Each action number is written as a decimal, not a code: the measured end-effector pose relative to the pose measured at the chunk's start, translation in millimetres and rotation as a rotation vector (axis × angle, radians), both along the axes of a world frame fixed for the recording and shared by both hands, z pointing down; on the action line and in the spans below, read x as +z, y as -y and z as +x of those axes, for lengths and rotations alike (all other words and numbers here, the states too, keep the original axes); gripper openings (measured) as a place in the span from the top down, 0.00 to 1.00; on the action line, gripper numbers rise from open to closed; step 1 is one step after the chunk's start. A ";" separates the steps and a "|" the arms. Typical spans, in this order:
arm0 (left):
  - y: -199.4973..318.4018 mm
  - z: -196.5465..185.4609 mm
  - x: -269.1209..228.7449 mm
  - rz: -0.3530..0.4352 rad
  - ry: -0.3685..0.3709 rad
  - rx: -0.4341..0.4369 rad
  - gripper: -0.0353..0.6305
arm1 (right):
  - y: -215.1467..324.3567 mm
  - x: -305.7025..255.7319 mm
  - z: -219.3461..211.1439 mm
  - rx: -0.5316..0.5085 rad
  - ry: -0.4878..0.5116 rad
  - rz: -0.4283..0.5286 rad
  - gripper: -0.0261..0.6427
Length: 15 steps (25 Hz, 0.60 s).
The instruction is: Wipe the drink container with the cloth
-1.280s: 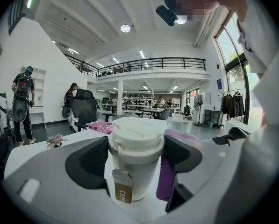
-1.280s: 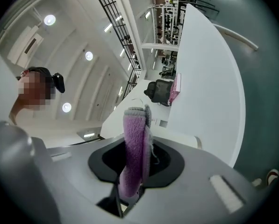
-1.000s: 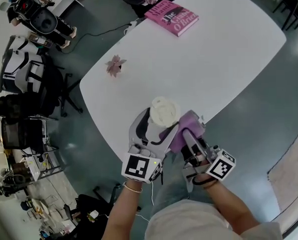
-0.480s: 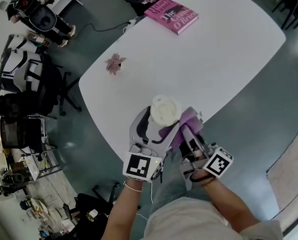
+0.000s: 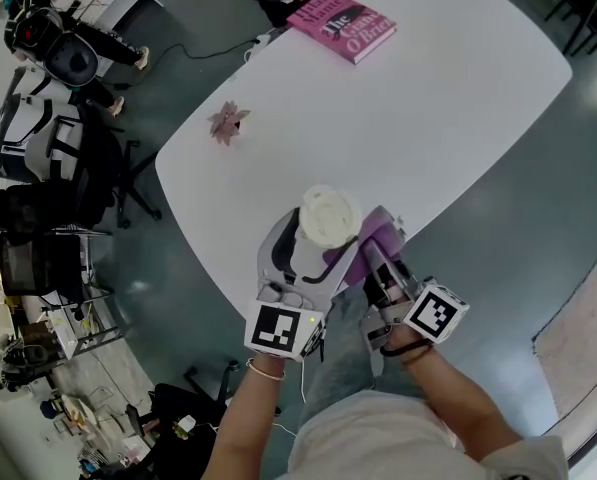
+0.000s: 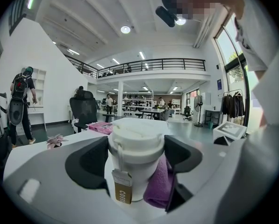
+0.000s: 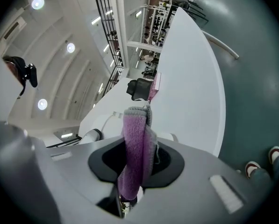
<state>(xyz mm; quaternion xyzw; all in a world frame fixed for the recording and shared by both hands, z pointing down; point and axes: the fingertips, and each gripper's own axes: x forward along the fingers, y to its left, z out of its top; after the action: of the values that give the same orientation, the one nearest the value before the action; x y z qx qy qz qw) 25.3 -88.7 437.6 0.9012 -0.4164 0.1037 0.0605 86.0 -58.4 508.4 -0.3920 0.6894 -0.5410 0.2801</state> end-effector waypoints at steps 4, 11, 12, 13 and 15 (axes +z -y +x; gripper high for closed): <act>-0.4 -0.1 -0.2 0.004 -0.004 0.000 0.38 | 2.3 11.4 -0.6 -0.008 -0.020 -0.052 0.84; -0.4 0.3 -0.7 0.004 -0.007 0.000 0.38 | 0.2 37.7 1.9 -0.005 -0.078 -0.193 0.84; -0.3 0.3 -0.5 0.004 -0.007 0.000 0.38 | -0.1 40.1 2.1 -0.005 -0.088 -0.206 0.84; -0.3 0.2 -0.3 0.003 -0.006 0.000 0.38 | -0.5 42.5 1.9 -0.004 -0.095 -0.220 0.84; -0.3 0.1 -0.7 0.004 -0.005 0.001 0.38 | -1.1 46.3 2.4 -0.008 -0.124 -0.242 0.84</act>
<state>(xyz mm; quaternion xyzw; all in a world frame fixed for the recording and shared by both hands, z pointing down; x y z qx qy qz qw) 25.4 -88.5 436.9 0.9018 -0.4161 0.1007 0.0596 88.4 -57.3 554.7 -0.4528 0.6368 -0.5959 0.1854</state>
